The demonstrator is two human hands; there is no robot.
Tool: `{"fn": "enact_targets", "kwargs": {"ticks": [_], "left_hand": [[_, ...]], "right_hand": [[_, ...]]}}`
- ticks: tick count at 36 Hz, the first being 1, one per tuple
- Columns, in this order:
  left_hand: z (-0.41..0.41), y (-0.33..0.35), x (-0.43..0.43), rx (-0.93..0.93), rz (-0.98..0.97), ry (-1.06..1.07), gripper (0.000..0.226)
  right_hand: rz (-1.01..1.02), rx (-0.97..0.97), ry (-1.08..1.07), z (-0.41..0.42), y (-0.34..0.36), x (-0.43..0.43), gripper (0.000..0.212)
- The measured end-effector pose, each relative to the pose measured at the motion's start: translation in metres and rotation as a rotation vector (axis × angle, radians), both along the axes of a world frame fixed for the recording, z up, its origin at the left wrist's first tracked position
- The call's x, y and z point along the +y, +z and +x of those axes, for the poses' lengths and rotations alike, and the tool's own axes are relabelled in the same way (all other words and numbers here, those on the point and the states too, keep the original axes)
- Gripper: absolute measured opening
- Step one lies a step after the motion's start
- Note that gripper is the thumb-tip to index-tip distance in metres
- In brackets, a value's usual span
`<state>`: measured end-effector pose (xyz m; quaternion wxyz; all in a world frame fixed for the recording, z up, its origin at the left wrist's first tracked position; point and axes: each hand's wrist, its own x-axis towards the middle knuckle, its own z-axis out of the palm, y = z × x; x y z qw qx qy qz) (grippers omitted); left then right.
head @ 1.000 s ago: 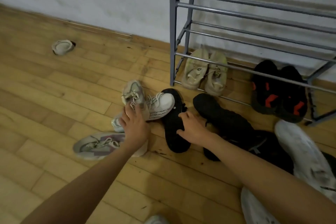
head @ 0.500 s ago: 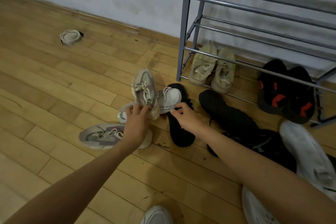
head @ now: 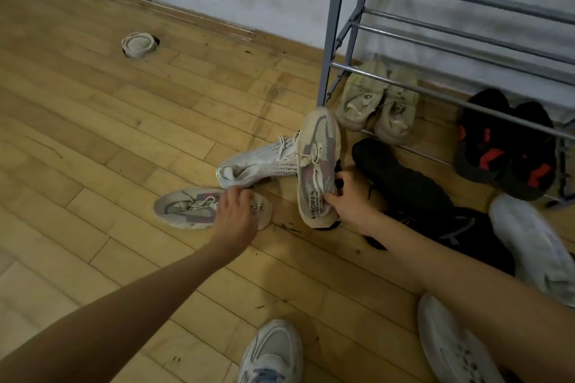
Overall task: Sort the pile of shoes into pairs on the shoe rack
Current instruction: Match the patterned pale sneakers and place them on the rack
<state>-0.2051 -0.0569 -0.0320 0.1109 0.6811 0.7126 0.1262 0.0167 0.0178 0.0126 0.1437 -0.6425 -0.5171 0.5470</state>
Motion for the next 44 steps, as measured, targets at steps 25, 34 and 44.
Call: {"fn": "enact_targets", "kwargs": {"ticks": [25, 34, 44], "left_hand": [[0.041, 0.060, -0.005, 0.004, 0.268, -0.538, 0.038], [0.099, 0.080, 0.025, 0.171, 0.512, -1.033, 0.024], [0.171, 0.046, 0.056, 0.252, 0.666, -1.425, 0.022]], "right_hand": [[0.135, -0.200, -0.002, 0.068, 0.016, -0.026, 0.037], [0.116, -0.231, -0.165, 0.153, 0.031, -0.042, 0.041], [0.117, -0.189, -0.317, 0.216, 0.040, -0.064, 0.033]]}}
